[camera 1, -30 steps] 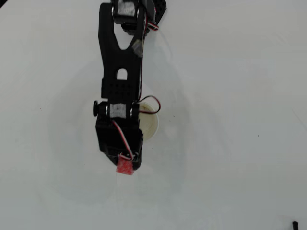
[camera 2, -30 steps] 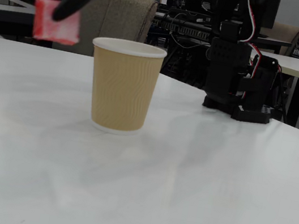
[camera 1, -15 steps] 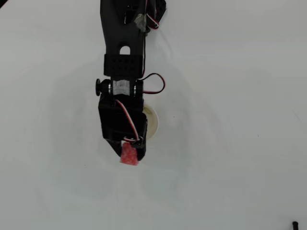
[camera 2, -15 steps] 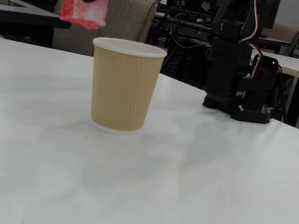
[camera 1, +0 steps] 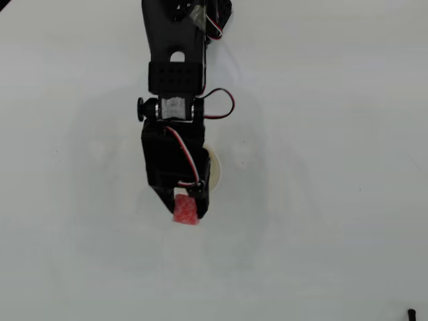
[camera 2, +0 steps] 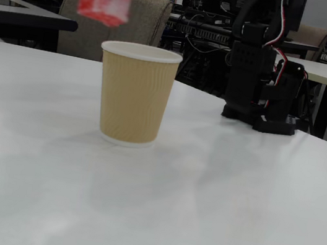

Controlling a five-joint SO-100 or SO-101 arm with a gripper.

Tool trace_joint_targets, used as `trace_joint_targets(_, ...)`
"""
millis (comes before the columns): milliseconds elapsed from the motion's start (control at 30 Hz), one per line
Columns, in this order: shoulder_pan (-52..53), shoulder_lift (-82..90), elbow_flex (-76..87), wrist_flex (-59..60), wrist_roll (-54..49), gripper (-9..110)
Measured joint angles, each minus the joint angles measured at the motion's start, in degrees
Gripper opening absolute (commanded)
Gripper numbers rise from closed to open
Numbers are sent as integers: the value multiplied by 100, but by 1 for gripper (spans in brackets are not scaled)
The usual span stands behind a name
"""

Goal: Grasp a red cube and put it in the cup.

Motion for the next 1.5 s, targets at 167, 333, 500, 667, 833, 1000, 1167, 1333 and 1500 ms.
trace_joint_targets(167, -105, 659, 633, 0, 0, 6)
trace_joint_targets(333, -255, 1204, 1072, 0, 0, 6)
trace_joint_targets(500, -229, 1494, 1178, 44, 0, 5)
trace_joint_targets(667, -211, 1723, 1283, 141, 0, 5)
trace_joint_targets(833, -211, 1916, 1318, 360, 0, 5)
trace_joint_targets(1000, -211, 1960, 1318, 396, 0, 5)
trace_joint_targets(1167, 9, 1960, 1318, 396, 0, 5)
trace_joint_targets(1333, 79, 1960, 1318, 448, 0, 5)
trace_joint_targets(1500, 88, 1960, 1318, 536, 0, 6)
